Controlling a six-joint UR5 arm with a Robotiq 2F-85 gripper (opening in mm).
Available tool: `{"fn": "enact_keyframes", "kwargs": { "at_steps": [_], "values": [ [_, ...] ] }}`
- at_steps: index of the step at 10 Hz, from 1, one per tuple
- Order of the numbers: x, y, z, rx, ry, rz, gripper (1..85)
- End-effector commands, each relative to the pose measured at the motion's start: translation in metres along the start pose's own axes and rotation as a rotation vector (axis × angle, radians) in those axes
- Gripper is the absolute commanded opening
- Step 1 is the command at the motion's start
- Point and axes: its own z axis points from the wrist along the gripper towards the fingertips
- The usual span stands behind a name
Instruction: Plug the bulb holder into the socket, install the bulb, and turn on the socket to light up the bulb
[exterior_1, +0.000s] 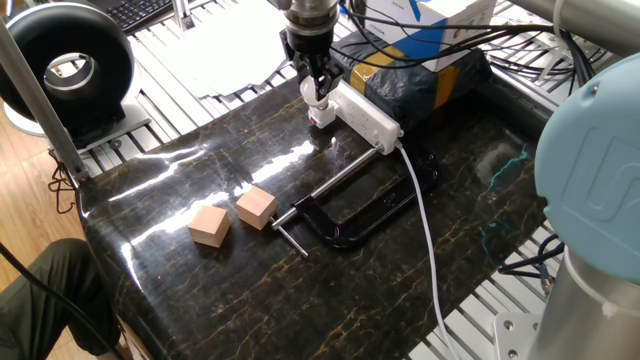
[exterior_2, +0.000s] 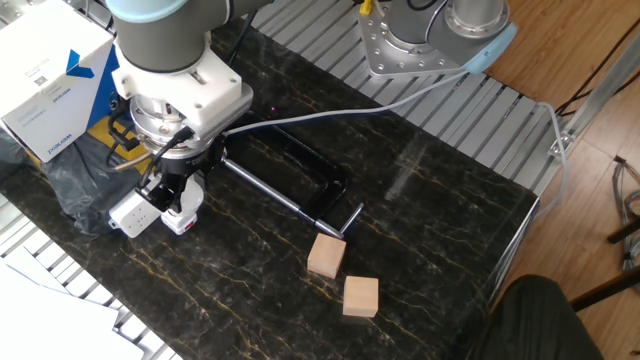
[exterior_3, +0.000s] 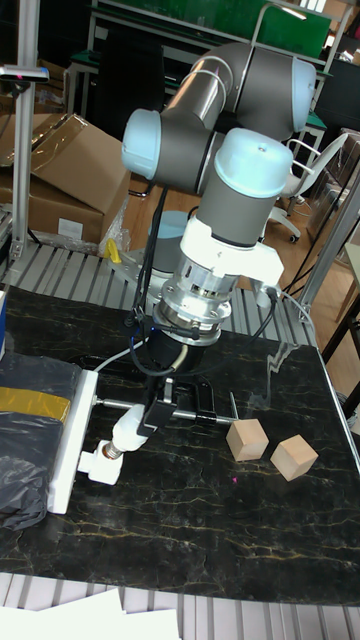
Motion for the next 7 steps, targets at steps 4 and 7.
{"fn": "enact_keyframes", "kwargs": {
  "at_steps": [4,7],
  "values": [
    [0.013,-0.01,-0.001,0.035,0.045,-0.039,1.0],
    [0.018,-0.012,-0.002,0.044,0.065,-0.041,1.0]
  ]
}}
